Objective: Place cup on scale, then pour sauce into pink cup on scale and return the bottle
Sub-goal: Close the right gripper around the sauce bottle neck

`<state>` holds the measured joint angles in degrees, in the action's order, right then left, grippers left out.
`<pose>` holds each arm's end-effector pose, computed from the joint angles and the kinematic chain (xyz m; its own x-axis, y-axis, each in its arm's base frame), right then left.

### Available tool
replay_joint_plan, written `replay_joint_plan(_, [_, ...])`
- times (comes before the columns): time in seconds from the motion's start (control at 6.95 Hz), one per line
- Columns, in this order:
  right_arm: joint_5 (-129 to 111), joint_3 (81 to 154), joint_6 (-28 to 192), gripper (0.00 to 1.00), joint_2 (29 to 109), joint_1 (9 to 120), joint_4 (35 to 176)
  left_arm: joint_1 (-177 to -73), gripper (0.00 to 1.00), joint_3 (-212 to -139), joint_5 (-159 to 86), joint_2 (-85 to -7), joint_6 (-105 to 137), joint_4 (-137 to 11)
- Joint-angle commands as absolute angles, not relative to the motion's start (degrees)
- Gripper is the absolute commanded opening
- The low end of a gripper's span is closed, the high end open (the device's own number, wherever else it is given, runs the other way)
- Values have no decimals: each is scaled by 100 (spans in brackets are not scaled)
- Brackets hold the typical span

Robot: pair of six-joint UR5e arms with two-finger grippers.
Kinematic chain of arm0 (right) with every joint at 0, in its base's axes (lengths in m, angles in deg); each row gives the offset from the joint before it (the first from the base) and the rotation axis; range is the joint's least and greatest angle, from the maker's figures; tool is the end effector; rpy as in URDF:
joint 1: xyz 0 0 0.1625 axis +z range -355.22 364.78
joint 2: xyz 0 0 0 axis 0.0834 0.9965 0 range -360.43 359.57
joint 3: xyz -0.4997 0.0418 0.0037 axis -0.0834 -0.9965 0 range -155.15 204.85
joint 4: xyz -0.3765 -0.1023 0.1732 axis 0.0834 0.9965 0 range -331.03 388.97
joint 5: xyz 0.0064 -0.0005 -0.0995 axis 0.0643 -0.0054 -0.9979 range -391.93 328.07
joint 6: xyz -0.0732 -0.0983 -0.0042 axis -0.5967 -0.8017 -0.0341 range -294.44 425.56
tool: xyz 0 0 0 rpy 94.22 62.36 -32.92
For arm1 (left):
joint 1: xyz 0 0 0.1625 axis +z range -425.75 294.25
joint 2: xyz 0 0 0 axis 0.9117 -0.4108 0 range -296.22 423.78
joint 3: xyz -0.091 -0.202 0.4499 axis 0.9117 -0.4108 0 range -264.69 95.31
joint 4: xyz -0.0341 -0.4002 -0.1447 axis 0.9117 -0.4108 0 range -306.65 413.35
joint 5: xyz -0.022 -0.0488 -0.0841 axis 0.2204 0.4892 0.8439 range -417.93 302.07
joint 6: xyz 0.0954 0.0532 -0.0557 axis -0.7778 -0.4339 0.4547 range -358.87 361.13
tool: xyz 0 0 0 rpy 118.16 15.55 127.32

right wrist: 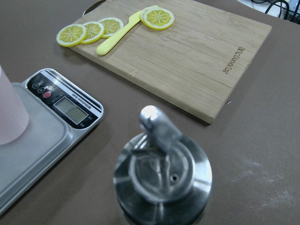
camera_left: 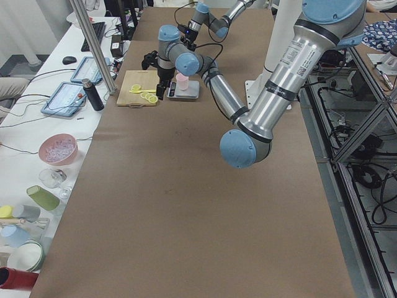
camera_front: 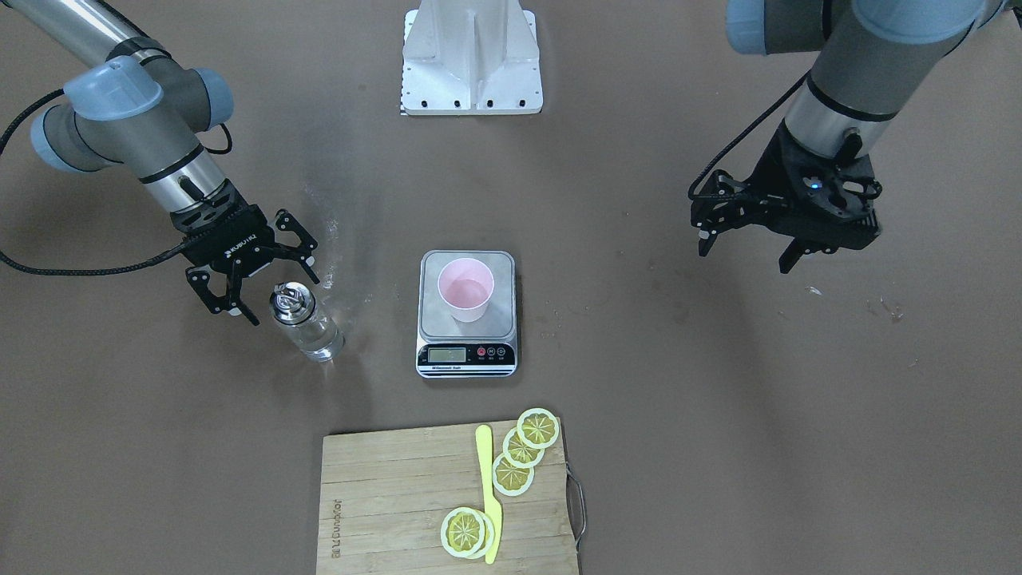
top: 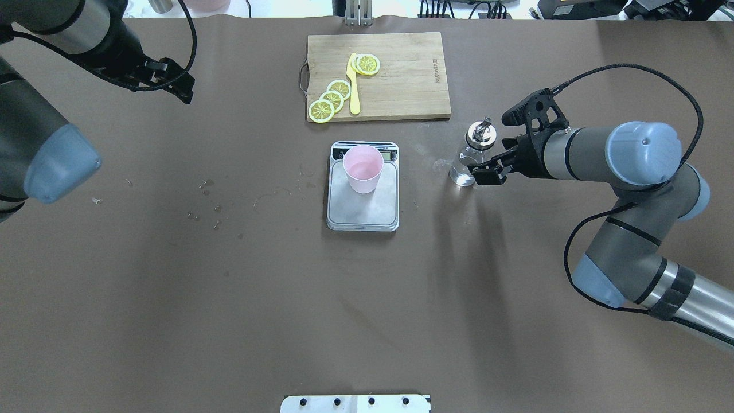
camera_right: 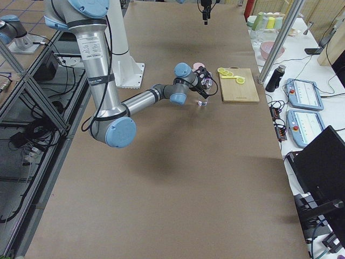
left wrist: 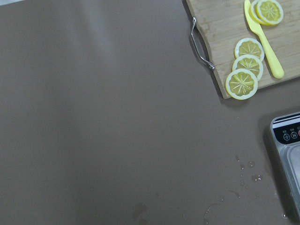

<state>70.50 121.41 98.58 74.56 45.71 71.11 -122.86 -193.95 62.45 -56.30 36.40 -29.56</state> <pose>-0.4243 -0.5093 0.4465 0.5534 -0.6040 0.5735 -0.0431 0.6669 0.7439 0.2987 -0.5934 0.3000 0.6727 0.2568 -0.6939 -0.0165 0.9428 0.3329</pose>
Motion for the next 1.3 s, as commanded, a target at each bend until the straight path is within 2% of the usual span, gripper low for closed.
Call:
replay_joint_plan(0.0, [7011,12127,9861,99,7428,4565,7107,-12314,97,-19569,6239,-5636,3594,-2681])
replay_joint_plan(1.15, [6879,11846,9922,99,7191,4521,7081,-12314,97,-19578,6239,-5671,3594,-2663])
